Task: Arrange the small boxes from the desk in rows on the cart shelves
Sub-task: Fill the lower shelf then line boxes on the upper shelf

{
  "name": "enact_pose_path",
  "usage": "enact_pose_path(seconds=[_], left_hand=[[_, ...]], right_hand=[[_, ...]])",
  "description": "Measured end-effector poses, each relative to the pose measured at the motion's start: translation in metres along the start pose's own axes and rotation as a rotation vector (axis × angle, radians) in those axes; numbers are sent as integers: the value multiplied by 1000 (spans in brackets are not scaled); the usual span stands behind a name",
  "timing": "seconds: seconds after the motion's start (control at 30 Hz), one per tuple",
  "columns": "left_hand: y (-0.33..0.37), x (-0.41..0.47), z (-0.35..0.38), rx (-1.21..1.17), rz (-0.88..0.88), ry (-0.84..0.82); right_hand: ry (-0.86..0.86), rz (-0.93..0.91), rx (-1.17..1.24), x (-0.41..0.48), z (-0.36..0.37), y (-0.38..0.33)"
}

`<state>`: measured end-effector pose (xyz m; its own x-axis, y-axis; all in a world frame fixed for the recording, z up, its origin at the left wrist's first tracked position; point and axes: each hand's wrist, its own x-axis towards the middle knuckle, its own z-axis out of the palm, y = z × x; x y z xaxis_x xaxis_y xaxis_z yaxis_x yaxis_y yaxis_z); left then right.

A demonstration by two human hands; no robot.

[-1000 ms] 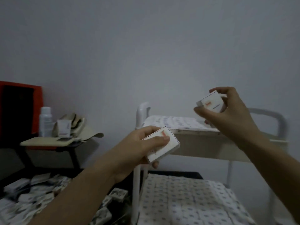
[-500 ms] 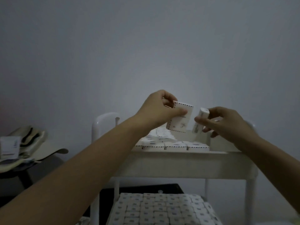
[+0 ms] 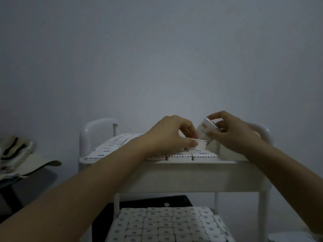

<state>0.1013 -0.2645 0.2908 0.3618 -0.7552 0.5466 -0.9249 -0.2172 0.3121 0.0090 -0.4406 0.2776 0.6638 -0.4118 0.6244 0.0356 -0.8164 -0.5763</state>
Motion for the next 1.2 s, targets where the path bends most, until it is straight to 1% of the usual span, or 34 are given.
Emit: enact_pose_path(seconds=[0.07,0.13,0.23,0.3,0.37,0.5,0.63,0.67,0.7,0.73,0.8,0.87,0.9,0.93,0.97,1.07,1.2], left_hand=[[-2,-1,-1,16,20,-64],[-4,-3,-1,38,33,-86],[-5,-6,-3,83,40,-70],[-5,-10,-6,118,45,-56],[-6,-16,-9,137,54,-20],[-9,-31,-19,111,78,122],[-11,-57,-29,21,130,222],[-12,-65,-30,-3,152,251],[-12,-74,-32,-23,180,286],[-12,-83,-33,-41,207,328],[-14,-103,-36,-65,255,422],[-22,-127,-41,-56,281,515],[-28,-140,-45,-48,271,556],[-35,-156,-48,-40,240,592],[-45,-173,-51,-30,199,623],[-81,-235,-56,1,23,663],[-146,-335,-51,148,-336,610]], right_hand=[[11,-15,21,0,1,-1],[-12,-49,19,0,1,-2],[-112,-105,-31,0,3,-5],[-212,-118,11,0,5,-7],[-306,-123,16,-2,6,-11],[-411,-127,-143,-3,8,-19],[-496,-1,-164,-5,9,-27],[-505,6,-170,-8,9,-30],[-473,-17,-185,-10,11,-31],[-389,-69,-212,-12,13,-33],[-144,-242,-230,-22,20,-46],[62,-426,-171,-42,35,-70],[114,-514,-126,-54,46,-84],[113,-584,-69,-69,58,-99],[71,-639,-11,-84,72,-112],[-140,-751,122,-129,125,-146],[-459,-789,171,-167,211,-176]])
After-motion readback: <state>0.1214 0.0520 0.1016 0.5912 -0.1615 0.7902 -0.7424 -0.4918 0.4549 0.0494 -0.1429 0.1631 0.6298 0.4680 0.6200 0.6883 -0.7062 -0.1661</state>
